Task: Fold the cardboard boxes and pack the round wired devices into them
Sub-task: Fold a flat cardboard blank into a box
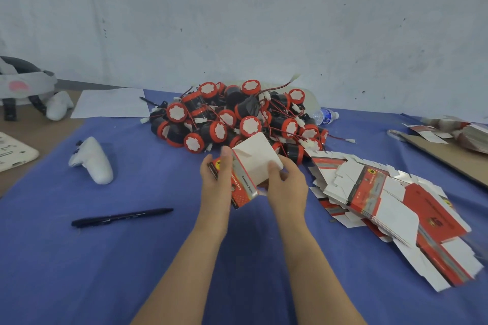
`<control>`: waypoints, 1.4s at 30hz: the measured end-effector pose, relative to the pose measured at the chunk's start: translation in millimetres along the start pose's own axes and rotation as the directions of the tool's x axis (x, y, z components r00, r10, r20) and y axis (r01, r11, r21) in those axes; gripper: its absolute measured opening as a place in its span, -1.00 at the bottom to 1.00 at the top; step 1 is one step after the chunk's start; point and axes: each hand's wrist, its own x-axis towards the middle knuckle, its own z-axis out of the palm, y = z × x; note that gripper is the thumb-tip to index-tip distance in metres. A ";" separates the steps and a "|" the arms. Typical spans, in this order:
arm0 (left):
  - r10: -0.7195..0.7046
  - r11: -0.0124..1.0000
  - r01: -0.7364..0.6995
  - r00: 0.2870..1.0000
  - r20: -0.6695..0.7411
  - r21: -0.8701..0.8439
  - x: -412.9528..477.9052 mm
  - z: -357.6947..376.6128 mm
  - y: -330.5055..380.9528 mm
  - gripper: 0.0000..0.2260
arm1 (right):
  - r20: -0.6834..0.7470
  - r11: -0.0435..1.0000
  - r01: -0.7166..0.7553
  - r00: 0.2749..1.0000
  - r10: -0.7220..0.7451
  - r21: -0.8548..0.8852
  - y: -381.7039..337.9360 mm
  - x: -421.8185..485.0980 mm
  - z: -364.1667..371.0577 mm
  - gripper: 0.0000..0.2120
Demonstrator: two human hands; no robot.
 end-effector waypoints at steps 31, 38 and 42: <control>-0.070 0.958 0.141 0.959 0.273 -0.251 4.5 -23.0 11.9 -0.48 | 0.640 0.761 -0.600 0.690 0.338 0.246 -10.6 -6.7 -1.7 -0.74; -0.037 0.983 0.067 0.984 0.173 -0.171 2.2 -14.5 10.6 -0.36 | 0.413 0.828 -0.494 0.834 0.365 0.265 -4.6 -6.3 14.2 -0.55; -0.042 0.999 0.042 0.998 -0.039 0.015 7.6 -15.0 8.4 -0.39 | 0.407 0.707 -0.472 0.870 0.278 0.527 -4.8 5.9 -4.5 -0.52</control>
